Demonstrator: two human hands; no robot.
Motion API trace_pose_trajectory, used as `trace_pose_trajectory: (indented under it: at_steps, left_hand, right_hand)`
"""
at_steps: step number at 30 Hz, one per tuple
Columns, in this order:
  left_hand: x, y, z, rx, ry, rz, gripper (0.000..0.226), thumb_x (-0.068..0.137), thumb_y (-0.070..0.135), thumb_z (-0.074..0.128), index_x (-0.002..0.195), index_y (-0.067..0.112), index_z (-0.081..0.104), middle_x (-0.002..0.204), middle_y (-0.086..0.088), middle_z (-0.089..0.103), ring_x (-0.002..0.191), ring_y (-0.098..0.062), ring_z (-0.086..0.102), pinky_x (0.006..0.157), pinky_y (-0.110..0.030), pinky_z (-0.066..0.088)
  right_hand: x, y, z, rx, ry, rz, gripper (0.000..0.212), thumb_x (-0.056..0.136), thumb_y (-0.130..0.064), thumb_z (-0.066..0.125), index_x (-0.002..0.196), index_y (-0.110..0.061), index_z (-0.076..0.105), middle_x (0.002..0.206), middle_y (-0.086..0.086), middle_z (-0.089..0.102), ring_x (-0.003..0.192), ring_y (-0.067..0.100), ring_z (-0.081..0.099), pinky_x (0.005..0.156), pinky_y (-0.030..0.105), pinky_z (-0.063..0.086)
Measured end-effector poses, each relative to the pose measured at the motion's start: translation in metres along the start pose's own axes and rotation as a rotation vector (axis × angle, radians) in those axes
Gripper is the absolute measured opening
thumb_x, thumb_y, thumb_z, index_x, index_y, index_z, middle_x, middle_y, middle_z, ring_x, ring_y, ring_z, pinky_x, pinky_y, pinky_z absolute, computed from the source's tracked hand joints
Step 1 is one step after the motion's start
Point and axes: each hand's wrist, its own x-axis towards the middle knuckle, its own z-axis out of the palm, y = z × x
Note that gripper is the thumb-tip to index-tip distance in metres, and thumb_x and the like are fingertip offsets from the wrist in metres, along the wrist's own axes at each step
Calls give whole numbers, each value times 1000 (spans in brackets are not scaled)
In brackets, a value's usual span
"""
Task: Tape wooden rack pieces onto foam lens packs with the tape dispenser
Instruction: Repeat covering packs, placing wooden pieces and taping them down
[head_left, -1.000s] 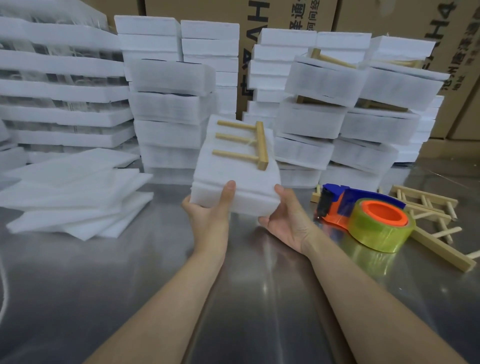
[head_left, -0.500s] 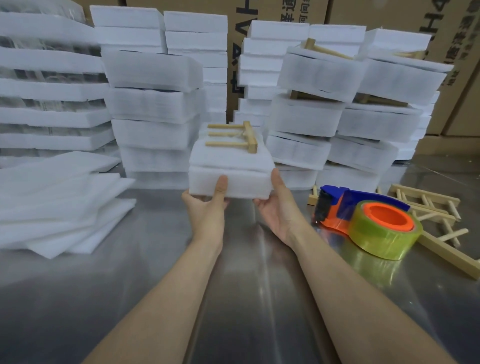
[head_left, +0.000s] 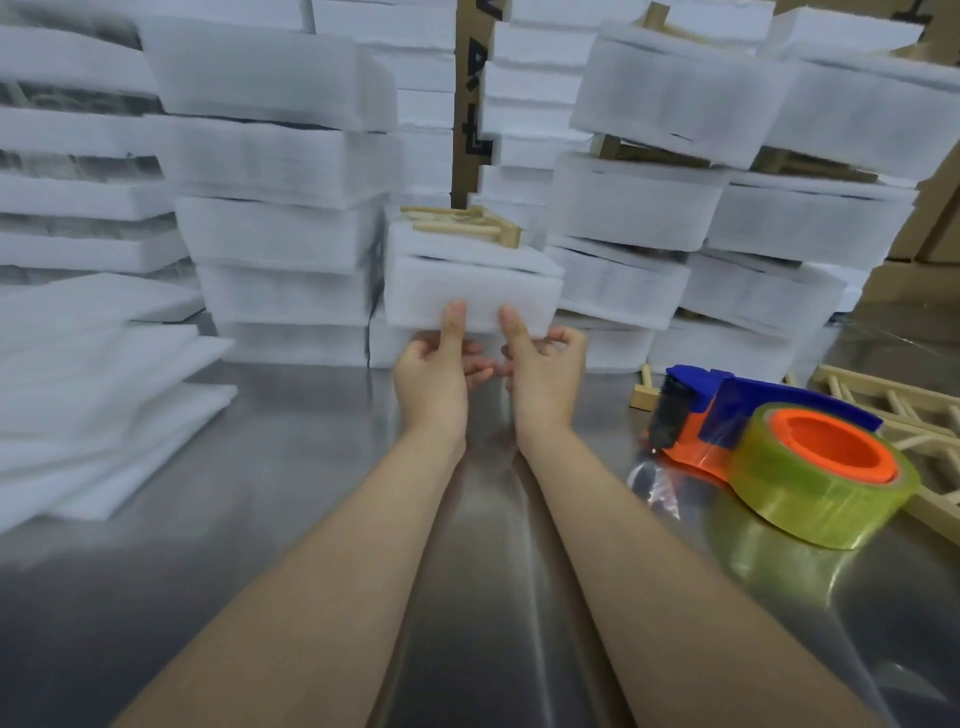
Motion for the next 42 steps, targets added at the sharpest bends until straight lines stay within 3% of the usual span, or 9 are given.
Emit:
trace_pose_trajectory:
  at_steps: [4, 7, 9, 12, 17, 26, 34, 38, 42]
  left_hand:
    - [1, -2, 2, 92, 6, 186, 37, 91, 33, 64, 112, 17, 38, 103, 8, 64, 80, -11, 71, 71, -41, 60]
    - [3, -5, 0, 115, -18, 227, 26, 95, 29, 58, 108, 25, 35, 115, 6, 60, 88, 1, 68, 74, -33, 59]
    - [5, -4, -3, 87, -26, 248, 20, 97, 26, 55, 107, 24, 38, 116, 3, 60, 84, -6, 70, 64, -28, 58]
    - [10, -4, -7, 134, -52, 283, 19, 98, 28, 54, 110, 18, 44, 116, 0, 61, 75, -12, 69, 54, -24, 51]
    - [26, -12, -8, 196, -2, 228, 8, 98, 25, 53, 95, 19, 49, 92, -2, 65, 56, -6, 64, 43, -18, 42]
    - [77, -15, -22, 140, 240, 110, 32, 96, 22, 56, 66, 11, 55, 58, -1, 58, 40, -1, 54, 43, -15, 43]
    - [43, -6, -29, 356, 96, 149, 30, 97, 13, 45, 69, 14, 55, 60, 0, 60, 46, -6, 58, 47, -16, 40]
    - [18, 13, -50, 821, 3, 345, 9, 92, 7, 49, 93, 11, 56, 96, -9, 61, 90, -29, 60, 77, -34, 46]
    - [26, 86, -59, 1365, 4, 831, 43, 83, 3, 51, 125, 6, 53, 130, -13, 50, 117, -33, 47, 87, -43, 42]
  right_hand:
    - [-1, 1, 6, 83, -160, -114, 51, 90, -18, 67, 133, -15, 40, 119, 15, 63, 99, 30, 66, 70, 42, 59]
    - [-4, 2, 5, 17, -198, -227, 52, 92, -7, 62, 137, -11, 36, 124, 12, 58, 111, 29, 61, 81, 44, 57]
    - [-5, 2, 6, -44, -204, -292, 52, 93, -2, 59, 137, -14, 36, 119, 2, 59, 109, 24, 60, 80, 34, 56]
    - [-5, 3, 7, -106, -186, -320, 55, 92, 2, 56, 136, -25, 35, 107, -11, 60, 102, 25, 62, 88, 51, 53]
    - [6, 8, 11, -195, -167, -296, 53, 91, -3, 60, 128, -32, 34, 115, 8, 64, 97, 25, 66, 87, 50, 53]
    - [42, 29, 24, -359, 44, -348, 39, 85, -21, 72, 99, -17, 35, 54, 0, 60, 40, 7, 55, 54, 6, 36]
    - [13, 24, 16, -616, -205, -283, 17, 89, -6, 55, 85, -17, 43, 61, 11, 59, 56, 23, 55, 56, 31, 41]
    - [-21, 13, 3, -679, -321, -80, 23, 84, -5, 55, 73, -20, 43, 67, 18, 59, 60, 28, 55, 57, 33, 45]
    - [-66, -12, -16, -710, -339, -23, 25, 83, -5, 59, 68, -19, 45, 72, 20, 65, 58, 25, 54, 62, 32, 46]
